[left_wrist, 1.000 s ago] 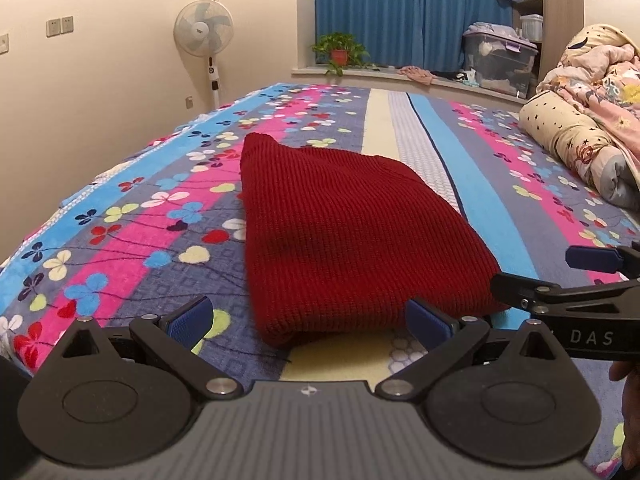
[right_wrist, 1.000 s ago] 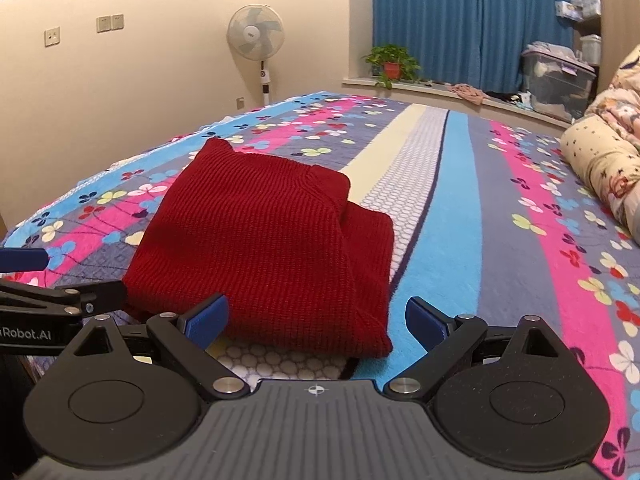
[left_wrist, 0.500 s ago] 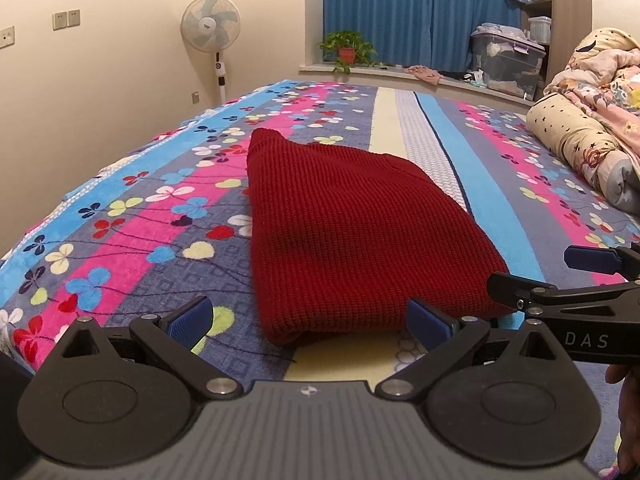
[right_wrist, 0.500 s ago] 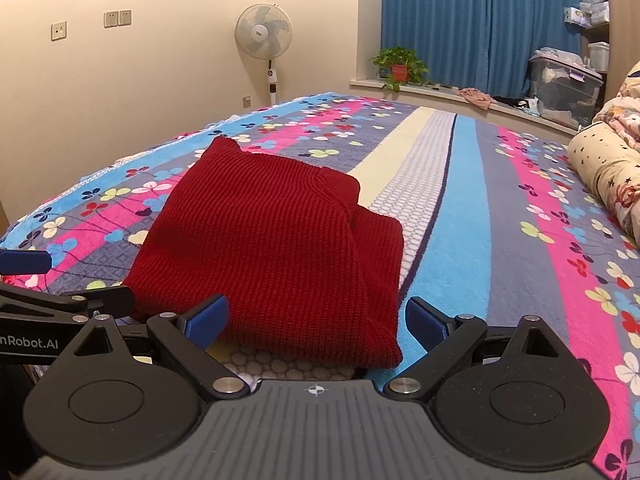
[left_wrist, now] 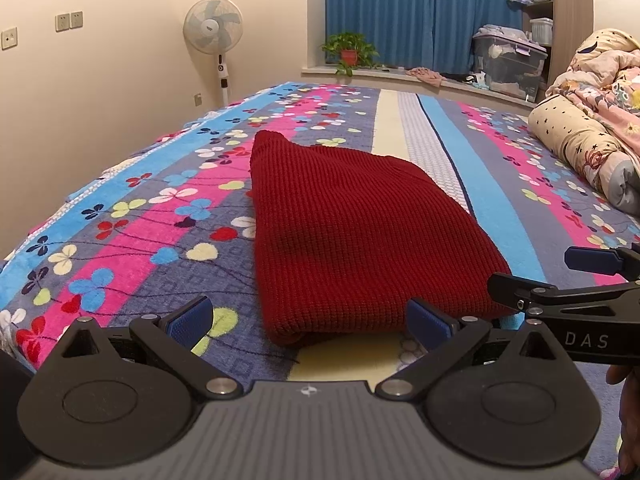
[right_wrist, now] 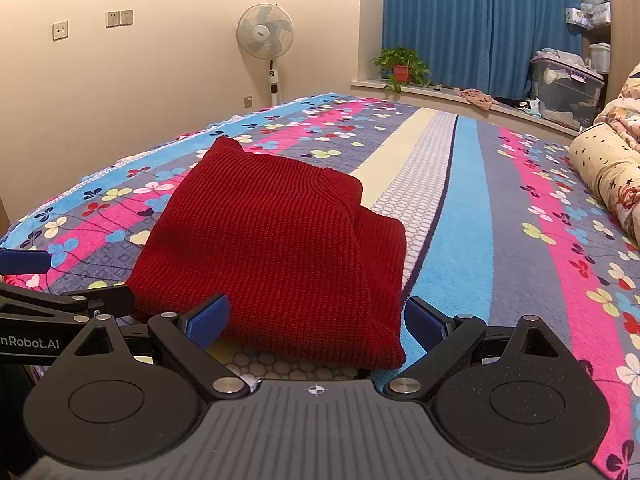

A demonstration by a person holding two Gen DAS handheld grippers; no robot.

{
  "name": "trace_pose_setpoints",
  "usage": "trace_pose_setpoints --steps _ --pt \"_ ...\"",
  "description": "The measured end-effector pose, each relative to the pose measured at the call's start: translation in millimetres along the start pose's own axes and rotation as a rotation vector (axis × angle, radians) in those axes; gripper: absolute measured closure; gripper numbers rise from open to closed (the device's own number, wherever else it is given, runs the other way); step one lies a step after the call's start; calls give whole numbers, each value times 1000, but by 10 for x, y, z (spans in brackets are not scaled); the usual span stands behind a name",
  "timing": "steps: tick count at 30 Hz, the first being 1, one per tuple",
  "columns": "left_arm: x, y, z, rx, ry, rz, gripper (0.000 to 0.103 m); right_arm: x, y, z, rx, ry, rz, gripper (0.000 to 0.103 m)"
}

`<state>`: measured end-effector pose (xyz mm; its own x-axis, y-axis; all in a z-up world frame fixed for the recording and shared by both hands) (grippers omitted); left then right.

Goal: Fold small clothes

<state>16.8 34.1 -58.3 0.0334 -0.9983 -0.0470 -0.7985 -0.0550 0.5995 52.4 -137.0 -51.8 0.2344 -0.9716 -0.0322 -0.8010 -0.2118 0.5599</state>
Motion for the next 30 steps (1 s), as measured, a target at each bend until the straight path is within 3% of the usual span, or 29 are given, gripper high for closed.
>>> trace_pose_setpoints --steps 30 --pt "-5 -4 1 -1 1 1 1 -7 -11 19 -8 -4 -3 9"
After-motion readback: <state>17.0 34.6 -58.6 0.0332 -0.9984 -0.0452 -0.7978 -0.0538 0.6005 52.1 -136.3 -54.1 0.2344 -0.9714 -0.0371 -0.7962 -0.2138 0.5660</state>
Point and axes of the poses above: each gripper's, at about its wrist camera, not at the fingertips, and y roughly against the way its jaws point, x to its right, z to its underside, the point moved 10 cm from there along -y, roughly the way its jaws point, and after that the axes turned 2 degrees about -y, right-handed, at the moved point
